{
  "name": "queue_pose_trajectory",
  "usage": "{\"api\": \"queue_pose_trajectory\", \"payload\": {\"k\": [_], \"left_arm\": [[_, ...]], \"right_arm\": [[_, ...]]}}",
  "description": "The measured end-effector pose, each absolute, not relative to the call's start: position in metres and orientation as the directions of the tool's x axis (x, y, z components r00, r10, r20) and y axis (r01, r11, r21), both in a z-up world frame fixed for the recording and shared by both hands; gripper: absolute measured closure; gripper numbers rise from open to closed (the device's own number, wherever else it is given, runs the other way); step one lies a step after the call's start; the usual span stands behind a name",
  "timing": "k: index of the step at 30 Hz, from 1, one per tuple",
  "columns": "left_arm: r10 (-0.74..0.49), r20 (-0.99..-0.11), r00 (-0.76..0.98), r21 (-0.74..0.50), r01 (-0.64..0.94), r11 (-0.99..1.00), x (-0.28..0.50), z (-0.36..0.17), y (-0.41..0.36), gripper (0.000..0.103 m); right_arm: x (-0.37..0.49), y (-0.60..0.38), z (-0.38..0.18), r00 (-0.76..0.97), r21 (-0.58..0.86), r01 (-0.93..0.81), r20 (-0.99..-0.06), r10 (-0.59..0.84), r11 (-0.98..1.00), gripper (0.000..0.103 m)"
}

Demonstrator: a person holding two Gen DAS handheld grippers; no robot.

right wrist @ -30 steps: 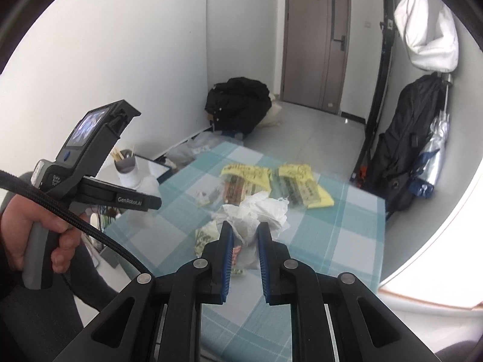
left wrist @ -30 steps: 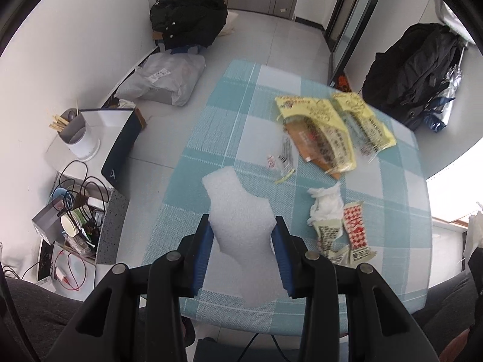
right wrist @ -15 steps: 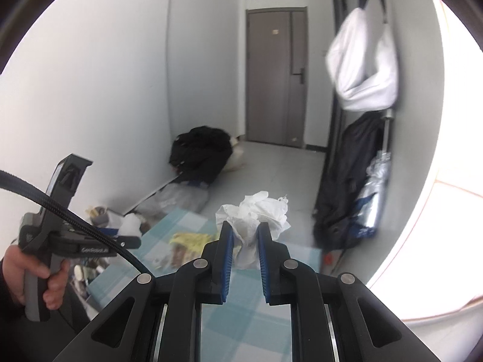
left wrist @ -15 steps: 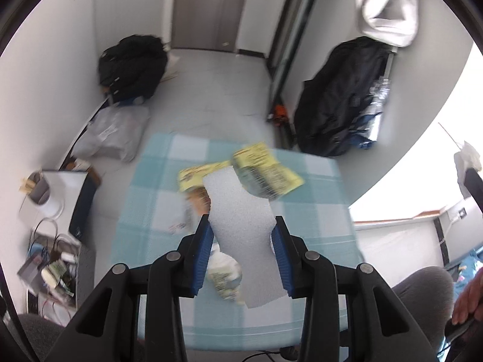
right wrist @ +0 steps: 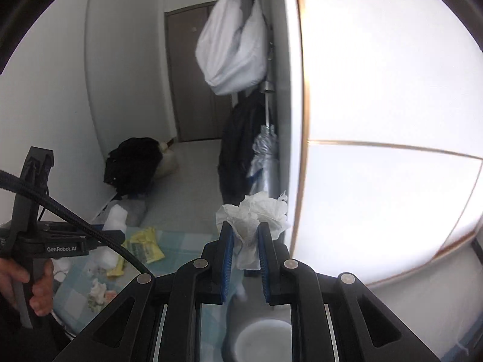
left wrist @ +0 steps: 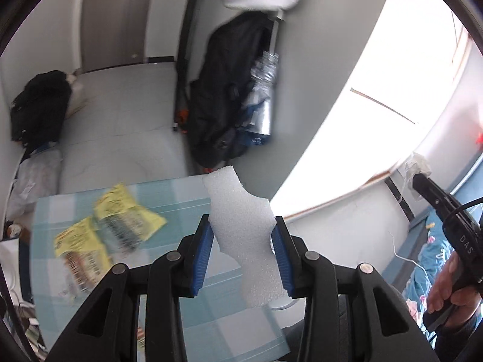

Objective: Collect trash
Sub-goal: 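Carry the foam and tissue in both grippers over the white trash bin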

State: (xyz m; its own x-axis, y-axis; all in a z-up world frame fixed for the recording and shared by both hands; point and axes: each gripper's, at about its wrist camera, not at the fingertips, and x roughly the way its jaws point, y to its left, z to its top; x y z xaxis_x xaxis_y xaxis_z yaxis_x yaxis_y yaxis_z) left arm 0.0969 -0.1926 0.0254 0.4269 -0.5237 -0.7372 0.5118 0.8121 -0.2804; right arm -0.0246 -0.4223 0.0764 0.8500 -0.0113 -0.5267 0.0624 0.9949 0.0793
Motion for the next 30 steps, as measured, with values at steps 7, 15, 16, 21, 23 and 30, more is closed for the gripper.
{"api": "queue_pose_trajectory", "payload": {"k": [7, 15, 16, 21, 23, 30], "left_arm": [[-0.546, -0.797, 0.26, -0.328, 0.572, 0.751, 0.111, -0.02, -0.262, 0.069], [-0.471, -0.88, 0.064, -0.341, 0.605, 0.719, 0.114, -0.095, -0.33, 0.069], [-0.462, -0.886, 0.035, -0.348, 0.608, 0.714, 0.114, -0.104, -0.336, 0.069], [-0.366, -0.927, -0.088, -0.34, 0.608, 0.717, 0.109, -0.153, -0.364, 0.069], [-0.341, -0.93, -0.138, -0.352, 0.598, 0.72, 0.111, -0.17, -0.373, 0.069], [-0.274, -0.934, -0.229, -0.355, 0.525, 0.774, 0.113, -0.213, -0.386, 0.069]], "right_arm": [[-0.024, -0.495, 0.013, 0.773, 0.204, 0.194, -0.634, -0.022, 0.96, 0.088], [-0.014, -0.541, -0.084, 0.656, 0.267, 0.284, -0.755, 0.016, 0.921, 0.088], [-0.013, -0.545, -0.095, 0.643, 0.289, 0.291, -0.765, 0.038, 0.912, 0.088], [-0.001, -0.547, -0.157, 0.579, 0.425, 0.271, -0.789, 0.206, 0.863, 0.088], [0.001, -0.542, -0.177, 0.563, 0.459, 0.25, -0.785, 0.258, 0.853, 0.088], [0.011, -0.529, -0.242, 0.472, 0.518, 0.238, -0.801, 0.368, 0.822, 0.087]]}}
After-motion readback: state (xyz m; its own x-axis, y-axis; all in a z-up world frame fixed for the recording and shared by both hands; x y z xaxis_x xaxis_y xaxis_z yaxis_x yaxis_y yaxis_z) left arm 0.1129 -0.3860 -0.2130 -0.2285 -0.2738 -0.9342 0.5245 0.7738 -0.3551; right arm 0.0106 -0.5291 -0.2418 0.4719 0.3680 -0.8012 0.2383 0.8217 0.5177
